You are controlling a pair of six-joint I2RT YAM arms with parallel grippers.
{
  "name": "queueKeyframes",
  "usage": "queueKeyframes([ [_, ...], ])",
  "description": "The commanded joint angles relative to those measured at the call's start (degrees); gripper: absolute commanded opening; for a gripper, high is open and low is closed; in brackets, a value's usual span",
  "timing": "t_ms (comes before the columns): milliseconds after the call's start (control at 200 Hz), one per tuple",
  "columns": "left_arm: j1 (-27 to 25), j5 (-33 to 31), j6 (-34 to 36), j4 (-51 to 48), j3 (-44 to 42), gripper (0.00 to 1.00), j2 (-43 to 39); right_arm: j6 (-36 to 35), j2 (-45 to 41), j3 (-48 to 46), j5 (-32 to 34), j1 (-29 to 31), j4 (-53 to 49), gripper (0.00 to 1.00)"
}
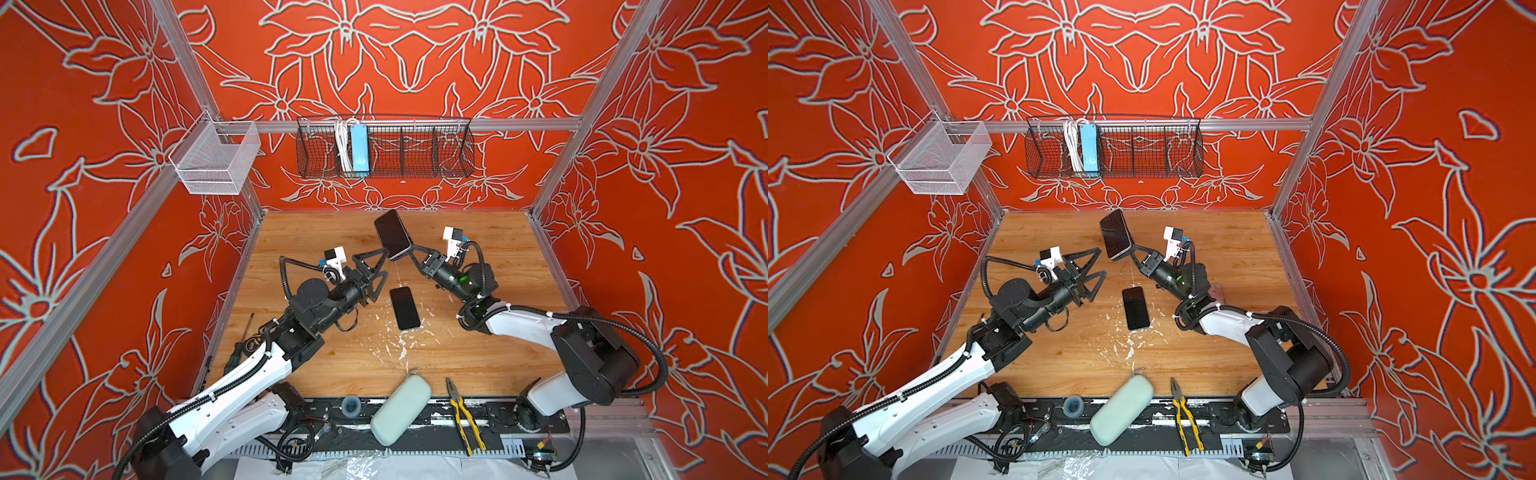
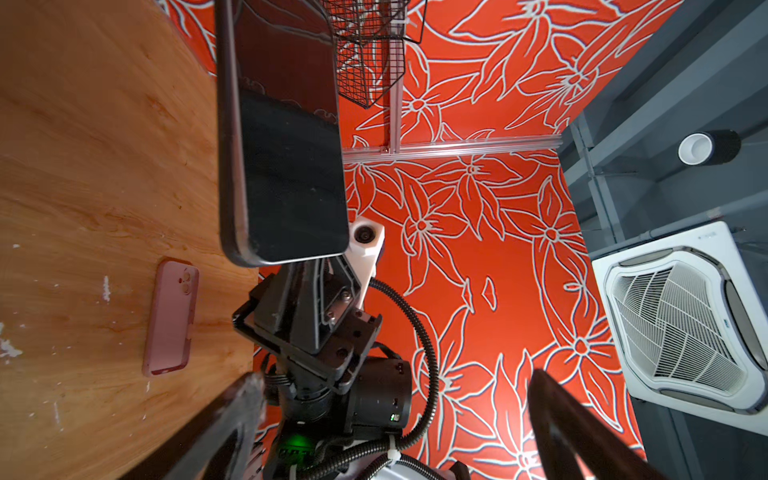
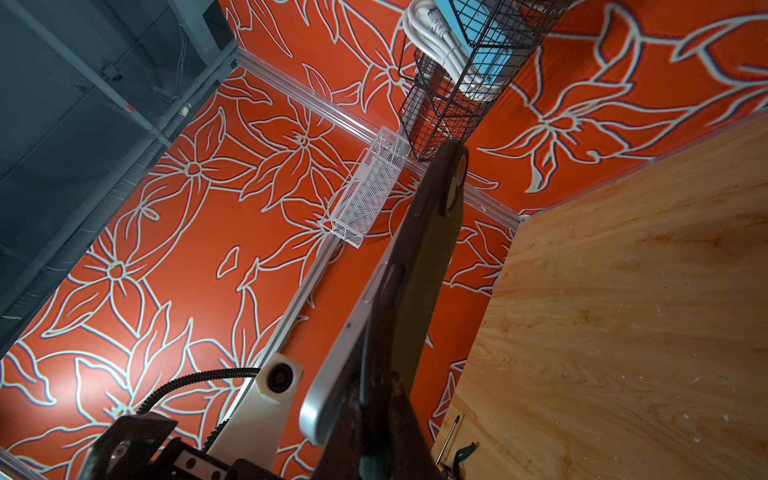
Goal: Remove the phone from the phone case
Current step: 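Draw the left gripper back holding the bare phone while the right gripper holds the case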
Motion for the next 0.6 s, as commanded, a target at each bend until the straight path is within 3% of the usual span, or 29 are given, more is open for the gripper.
queueKeyframes([
  [0, -1.27, -1.06, 1.81, 4.06, 1.74, 0.97, 1.48, -1.4, -0.37, 2.51, 2.99, 0.81, 5.98, 0.03],
  [590, -3.38, -5.21, 3.77, 7.39, 2.72, 0.97, 6.6, -2.37, 0.07, 3.76, 4.66, 2.26, 5.56, 0.03],
])
